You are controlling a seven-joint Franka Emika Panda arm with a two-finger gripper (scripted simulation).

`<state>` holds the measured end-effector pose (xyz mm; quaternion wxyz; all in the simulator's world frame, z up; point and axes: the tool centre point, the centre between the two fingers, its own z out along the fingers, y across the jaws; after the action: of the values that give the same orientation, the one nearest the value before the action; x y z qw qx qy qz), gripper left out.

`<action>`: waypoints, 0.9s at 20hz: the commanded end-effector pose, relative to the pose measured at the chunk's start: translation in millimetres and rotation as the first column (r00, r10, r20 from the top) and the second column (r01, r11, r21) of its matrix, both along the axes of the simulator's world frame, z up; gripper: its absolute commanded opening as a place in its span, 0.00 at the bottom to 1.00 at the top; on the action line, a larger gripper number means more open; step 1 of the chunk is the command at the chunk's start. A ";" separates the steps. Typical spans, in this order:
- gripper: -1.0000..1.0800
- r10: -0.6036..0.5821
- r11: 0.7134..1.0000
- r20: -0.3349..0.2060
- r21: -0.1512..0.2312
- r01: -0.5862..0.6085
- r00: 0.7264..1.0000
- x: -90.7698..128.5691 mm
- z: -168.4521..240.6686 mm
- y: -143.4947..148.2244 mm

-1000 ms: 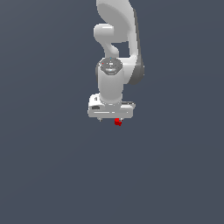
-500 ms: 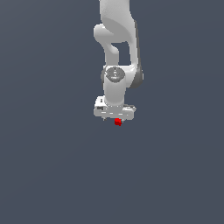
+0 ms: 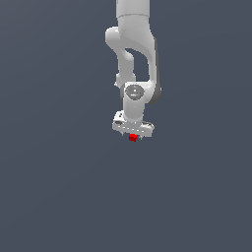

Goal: Pick up the red cube and move it to a goal position.

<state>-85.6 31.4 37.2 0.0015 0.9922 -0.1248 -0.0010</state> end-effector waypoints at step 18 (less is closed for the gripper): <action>0.00 -0.039 0.999 0.003 0.002 0.039 0.999 -7.6 -16.6 8.6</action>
<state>-93.1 40.1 20.6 0.0001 0.9896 -0.1439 0.0003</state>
